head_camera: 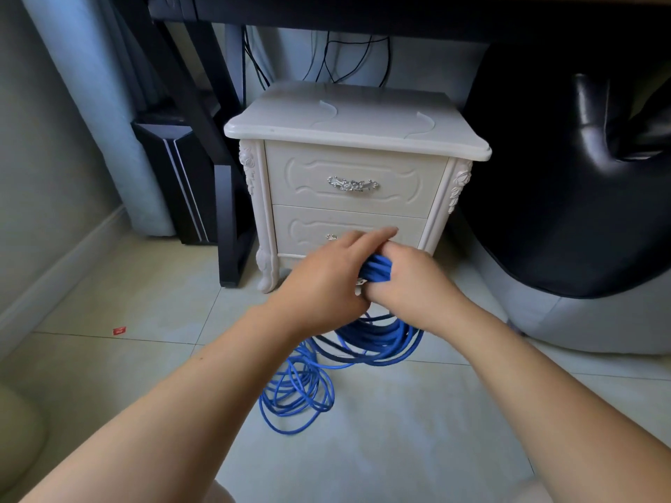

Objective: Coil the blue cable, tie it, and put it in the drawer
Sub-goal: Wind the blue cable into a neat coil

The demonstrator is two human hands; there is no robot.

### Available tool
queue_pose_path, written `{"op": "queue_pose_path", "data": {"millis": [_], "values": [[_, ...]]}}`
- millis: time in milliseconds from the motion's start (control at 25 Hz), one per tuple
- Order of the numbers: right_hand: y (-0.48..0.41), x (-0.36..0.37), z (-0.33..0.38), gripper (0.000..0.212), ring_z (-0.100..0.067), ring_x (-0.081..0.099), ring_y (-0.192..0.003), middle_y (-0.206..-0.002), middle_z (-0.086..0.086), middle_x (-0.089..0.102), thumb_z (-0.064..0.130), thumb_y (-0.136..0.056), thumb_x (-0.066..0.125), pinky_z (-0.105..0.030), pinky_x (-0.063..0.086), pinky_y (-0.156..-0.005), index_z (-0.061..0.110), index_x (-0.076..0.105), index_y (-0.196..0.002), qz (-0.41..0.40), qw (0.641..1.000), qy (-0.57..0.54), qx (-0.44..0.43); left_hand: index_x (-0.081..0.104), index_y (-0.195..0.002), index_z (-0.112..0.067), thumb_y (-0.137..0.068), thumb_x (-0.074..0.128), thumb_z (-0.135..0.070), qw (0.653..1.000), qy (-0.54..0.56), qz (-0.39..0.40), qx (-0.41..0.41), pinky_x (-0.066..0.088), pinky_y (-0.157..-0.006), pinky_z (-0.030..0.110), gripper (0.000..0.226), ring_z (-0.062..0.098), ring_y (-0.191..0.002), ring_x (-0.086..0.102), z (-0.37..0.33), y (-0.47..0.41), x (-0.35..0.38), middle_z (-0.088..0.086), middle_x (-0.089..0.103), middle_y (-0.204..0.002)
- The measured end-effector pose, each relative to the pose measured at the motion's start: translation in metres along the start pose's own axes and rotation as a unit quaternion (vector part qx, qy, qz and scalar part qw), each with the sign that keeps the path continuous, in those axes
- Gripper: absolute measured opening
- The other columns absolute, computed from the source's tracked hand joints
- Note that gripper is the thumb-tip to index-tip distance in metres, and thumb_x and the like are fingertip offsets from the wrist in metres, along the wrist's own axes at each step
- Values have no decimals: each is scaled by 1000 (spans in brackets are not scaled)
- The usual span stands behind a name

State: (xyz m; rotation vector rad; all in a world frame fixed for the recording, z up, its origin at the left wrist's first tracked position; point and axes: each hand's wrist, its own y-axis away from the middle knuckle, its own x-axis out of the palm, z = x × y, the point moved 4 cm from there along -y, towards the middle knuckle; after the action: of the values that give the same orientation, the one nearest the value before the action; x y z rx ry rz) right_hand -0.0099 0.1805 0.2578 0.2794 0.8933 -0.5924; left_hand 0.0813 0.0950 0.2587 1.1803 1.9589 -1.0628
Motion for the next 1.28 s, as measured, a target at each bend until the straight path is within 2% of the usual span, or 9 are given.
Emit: {"op": "queue_pose_path", "data": {"millis": [200, 360, 520, 640, 800, 880, 1000, 1160, 1280], "values": [[2, -4, 4, 44, -14, 60, -73, -90, 6, 66, 29, -72, 69, -33, 49, -69, 30, 40, -105, -1, 998, -59, -7, 43, -135, -39, -85, 54, -21, 988, -119, -18, -93, 39, -66, 32, 55, 23, -88, 59, -1, -6, -4, -8, 61, -87], [3, -3, -9, 58, -17, 60, -73, -91, -2, 67, 20, -73, 73, -32, 49, -71, 35, 38, -117, 57, 989, -137, 12, 63, -96, -29, -85, 64, -22, 973, 78, -71, -204, 52, -69, 33, 13, 25, -76, 65, 23, -5, -9, -8, 63, -70], [7, 17, -18, 36, -13, 67, -79, -94, -2, 64, 9, -83, 74, -35, 58, -80, 18, 55, -112, 51, 914, -394, 78, 62, -88, -16, -88, 68, -17, 878, 294, -185, -328, 43, -43, 18, 6, 16, -41, 55, 44, -2, -13, 0, 53, -56], [9, 42, -12, 32, -21, 67, -87, -95, -7, 62, 11, -77, 78, -43, 52, -94, 18, 55, -98, 16, 841, -529, 116, 59, -84, -17, -89, 66, -14, 801, 408, -242, -366, 45, -44, 21, 9, 11, -40, 48, 38, 3, -9, 3, 49, -59], [2, 45, -15, 27, -33, 61, -89, -81, -12, 53, 5, -67, 69, -45, 47, -86, 17, 48, -80, -65, 827, -544, 127, 59, -86, -16, -90, 66, -14, 744, 482, -238, -398, 45, -50, 21, 8, 12, -47, 54, 29, 8, 8, 1, 54, -57], [0, 35, -17, 30, -34, 63, -80, -62, -3, 51, -11, -73, 58, -41, 49, -79, 15, 44, -76, -76, 830, -537, 133, 63, -90, -14, -89, 66, -16, 759, 473, -196, -402, 46, -58, 23, 4, 14, -59, 59, 29, 9, 10, 3, 63, -68], [-3, 18, -19, 33, -35, 72, -68, -52, 6, 48, -18, -74, 49, -35, 56, -65, 14, 44, -78, -88, 848, -507, 129, 67, -101, -10, -84, 73, -22, 829, 387, -107, -390, 44, -65, 22, 22, 13, -69, 57, 33, 7, 2, 1, 64, -82], [-5, -1, -19, 30, -29, 69, -53, -55, -1, 49, -13, -74, 48, -38, 56, -59, 18, 49, -75, -60, 921, -362, 127, 50, -135, -32, -79, 78, -15, 912, 322, -76, -244, 49, -60, 10, 65, 3, -102, 60, 25, 2, -16, -9, 58, -122], [-8, -10, -22, 29, -37, 72, -61, -58, -6, 54, -10, -73, 47, -33, 54, -55, 17, 54, -83, -35, 948, -289, 128, 51, -129, -38, -78, 81, -16, 947, 292, -30, -132, 44, -85, 6, 63, -9, -115, 53, 14, 0, -23, -20, 57, -125]]}}
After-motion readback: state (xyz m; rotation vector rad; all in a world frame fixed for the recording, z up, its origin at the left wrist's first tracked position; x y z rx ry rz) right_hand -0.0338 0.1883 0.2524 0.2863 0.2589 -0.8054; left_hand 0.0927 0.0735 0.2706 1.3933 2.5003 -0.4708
